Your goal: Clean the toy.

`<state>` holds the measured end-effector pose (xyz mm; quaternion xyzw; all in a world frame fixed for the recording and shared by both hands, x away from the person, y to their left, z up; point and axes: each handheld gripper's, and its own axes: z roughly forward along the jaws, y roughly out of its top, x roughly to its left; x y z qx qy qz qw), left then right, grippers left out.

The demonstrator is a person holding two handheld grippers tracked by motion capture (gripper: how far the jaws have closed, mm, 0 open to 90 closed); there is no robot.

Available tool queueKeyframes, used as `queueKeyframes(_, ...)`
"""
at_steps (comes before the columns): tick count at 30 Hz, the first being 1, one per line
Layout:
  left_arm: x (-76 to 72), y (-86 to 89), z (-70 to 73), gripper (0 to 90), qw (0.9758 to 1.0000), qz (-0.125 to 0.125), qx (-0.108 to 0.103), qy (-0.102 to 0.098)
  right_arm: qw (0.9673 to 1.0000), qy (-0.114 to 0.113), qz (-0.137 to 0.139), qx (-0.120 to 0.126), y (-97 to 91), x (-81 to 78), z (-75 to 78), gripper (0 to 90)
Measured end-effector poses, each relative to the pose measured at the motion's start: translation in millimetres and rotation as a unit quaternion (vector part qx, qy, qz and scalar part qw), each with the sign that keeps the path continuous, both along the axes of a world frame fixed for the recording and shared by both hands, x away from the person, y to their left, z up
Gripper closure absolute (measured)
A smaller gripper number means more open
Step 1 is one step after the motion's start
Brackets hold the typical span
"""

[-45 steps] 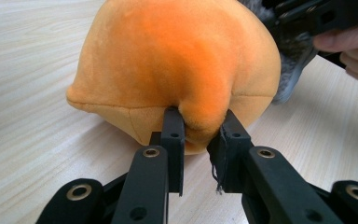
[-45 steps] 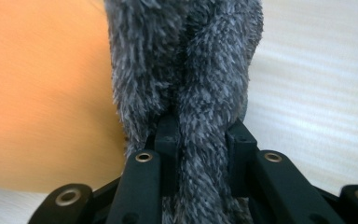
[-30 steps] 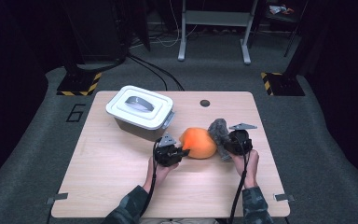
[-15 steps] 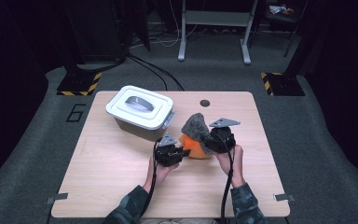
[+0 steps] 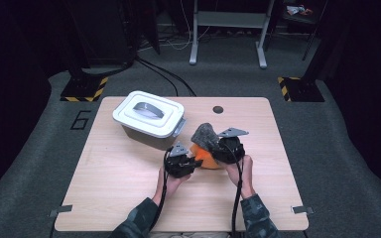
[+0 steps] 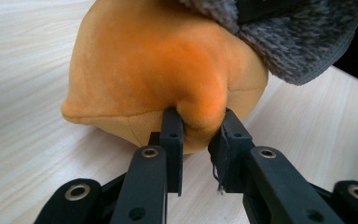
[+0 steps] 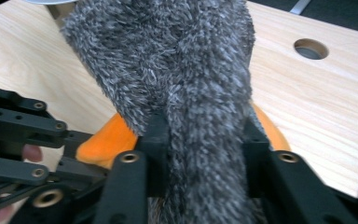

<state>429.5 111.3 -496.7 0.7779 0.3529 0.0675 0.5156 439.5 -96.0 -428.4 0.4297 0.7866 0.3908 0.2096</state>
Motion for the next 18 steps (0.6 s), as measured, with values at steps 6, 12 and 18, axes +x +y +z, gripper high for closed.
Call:
queueKeyframes(6, -1.6, -1.0, -1.3, 75.4, 1.0000, -0.001, -0.002, -0.002, 1.0000, -0.005, -0.006, -0.003, -6.6, -3.2, -0.4, 70.1)
queueKeyframes(12, -0.7, -1.4, -0.5, 75.6, 1.0000, -0.004, 0.003, -0.004, 0.9993, 0.001, -0.037, 0.000, -24.3, 0.1, -3.6, 70.6)
queueKeyframes(18, -0.4, -1.5, -0.6, 76.1, 1.0000, -0.004, 0.007, -0.003, 0.9975, 0.018, -0.069, 0.003, -46.7, 4.6, -14.2, 70.5)
